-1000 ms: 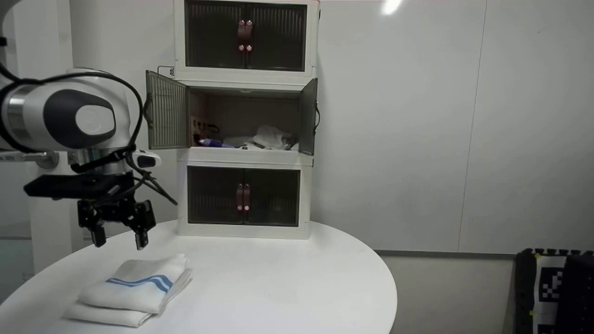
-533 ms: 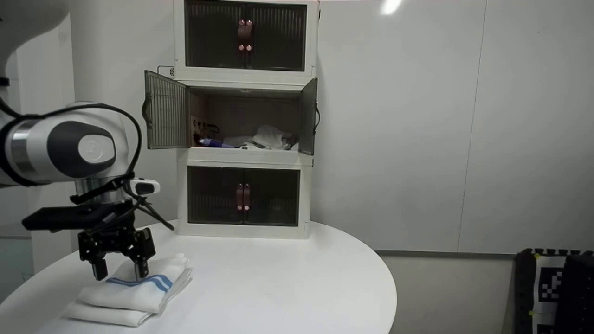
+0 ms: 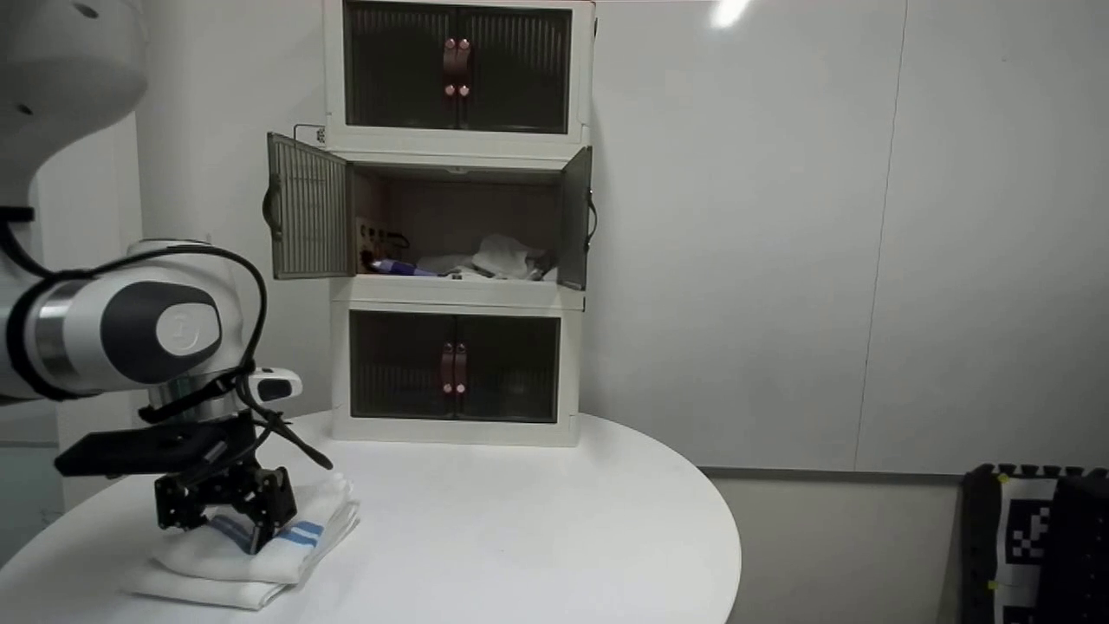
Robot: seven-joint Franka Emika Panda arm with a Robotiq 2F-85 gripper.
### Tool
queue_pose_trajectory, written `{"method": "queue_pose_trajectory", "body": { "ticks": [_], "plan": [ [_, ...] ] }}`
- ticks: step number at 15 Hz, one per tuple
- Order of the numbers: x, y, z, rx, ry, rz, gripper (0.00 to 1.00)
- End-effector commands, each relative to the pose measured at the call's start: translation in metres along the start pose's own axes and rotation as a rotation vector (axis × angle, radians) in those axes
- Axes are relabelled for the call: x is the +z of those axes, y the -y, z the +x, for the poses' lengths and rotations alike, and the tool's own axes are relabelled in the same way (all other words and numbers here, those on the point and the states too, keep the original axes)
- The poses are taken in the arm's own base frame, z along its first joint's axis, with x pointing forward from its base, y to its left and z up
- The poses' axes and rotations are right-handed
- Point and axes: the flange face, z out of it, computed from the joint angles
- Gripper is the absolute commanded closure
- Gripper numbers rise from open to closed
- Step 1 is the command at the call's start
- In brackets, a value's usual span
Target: Put one towel in the middle cabinet
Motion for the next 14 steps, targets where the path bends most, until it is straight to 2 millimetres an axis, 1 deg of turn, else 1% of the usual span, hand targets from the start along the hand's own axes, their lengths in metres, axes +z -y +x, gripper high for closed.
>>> {"method": "queue_pose_trajectory", "body": {
  "ticks": [1, 5, 6, 7, 8, 9, 10, 13, 14],
  "plan": [
    [0.004, -0.010, -0.005, -0.013, -0.022, 0.007, 0.65],
    [-0.012, -0.005, -0.011, -0.007, -0.032, 0.040, 0.95],
    [-0.017, -0.003, -0.013, -0.003, -0.027, 0.051, 0.99],
    [-0.021, -0.004, -0.014, 0.002, -0.023, 0.058, 1.00],
    [-0.024, -0.003, -0.016, 0.004, -0.018, 0.067, 0.64],
    [-0.027, -0.003, -0.017, 0.007, -0.017, 0.072, 0.68],
    [-0.031, -0.004, -0.019, 0.011, -0.013, 0.077, 0.67],
    [-0.041, -0.003, -0.021, 0.015, -0.008, 0.086, 0.46],
    [-0.044, -0.001, -0.021, 0.013, -0.004, 0.087, 0.38]
  ]
}}
